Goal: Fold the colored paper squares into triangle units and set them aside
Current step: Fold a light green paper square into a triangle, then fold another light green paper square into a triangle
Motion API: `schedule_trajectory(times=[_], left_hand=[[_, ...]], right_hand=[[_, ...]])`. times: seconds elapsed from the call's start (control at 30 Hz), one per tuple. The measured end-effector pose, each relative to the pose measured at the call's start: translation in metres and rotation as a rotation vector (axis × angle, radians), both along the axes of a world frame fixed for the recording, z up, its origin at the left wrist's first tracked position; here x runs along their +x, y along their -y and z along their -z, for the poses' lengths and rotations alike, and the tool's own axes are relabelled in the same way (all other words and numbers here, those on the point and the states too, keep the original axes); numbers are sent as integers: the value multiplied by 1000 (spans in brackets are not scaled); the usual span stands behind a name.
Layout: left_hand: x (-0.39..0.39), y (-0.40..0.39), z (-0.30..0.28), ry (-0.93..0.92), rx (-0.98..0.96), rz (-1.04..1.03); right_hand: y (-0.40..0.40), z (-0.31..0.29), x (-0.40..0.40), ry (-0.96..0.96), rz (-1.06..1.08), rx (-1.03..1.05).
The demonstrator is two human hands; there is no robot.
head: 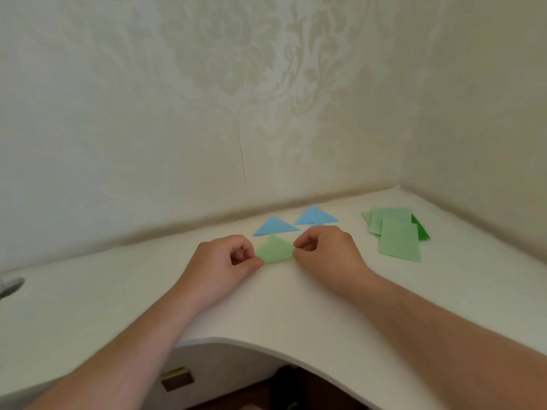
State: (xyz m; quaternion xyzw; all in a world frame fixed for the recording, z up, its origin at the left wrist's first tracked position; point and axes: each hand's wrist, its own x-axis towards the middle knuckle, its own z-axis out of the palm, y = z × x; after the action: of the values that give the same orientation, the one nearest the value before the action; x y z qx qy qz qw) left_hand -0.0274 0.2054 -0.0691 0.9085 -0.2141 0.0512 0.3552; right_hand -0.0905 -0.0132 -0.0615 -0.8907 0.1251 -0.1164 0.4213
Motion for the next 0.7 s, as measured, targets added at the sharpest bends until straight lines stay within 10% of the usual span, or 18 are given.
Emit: schedule_trajectory(times=[0.43, 0.7], left_hand=[[-15, 4, 8, 229, 373, 181], [-12, 13, 3, 209, 540, 132]], right_hand=[[-11, 11, -16, -54, -281, -728], [-12, 13, -13, -82, -285, -716]])
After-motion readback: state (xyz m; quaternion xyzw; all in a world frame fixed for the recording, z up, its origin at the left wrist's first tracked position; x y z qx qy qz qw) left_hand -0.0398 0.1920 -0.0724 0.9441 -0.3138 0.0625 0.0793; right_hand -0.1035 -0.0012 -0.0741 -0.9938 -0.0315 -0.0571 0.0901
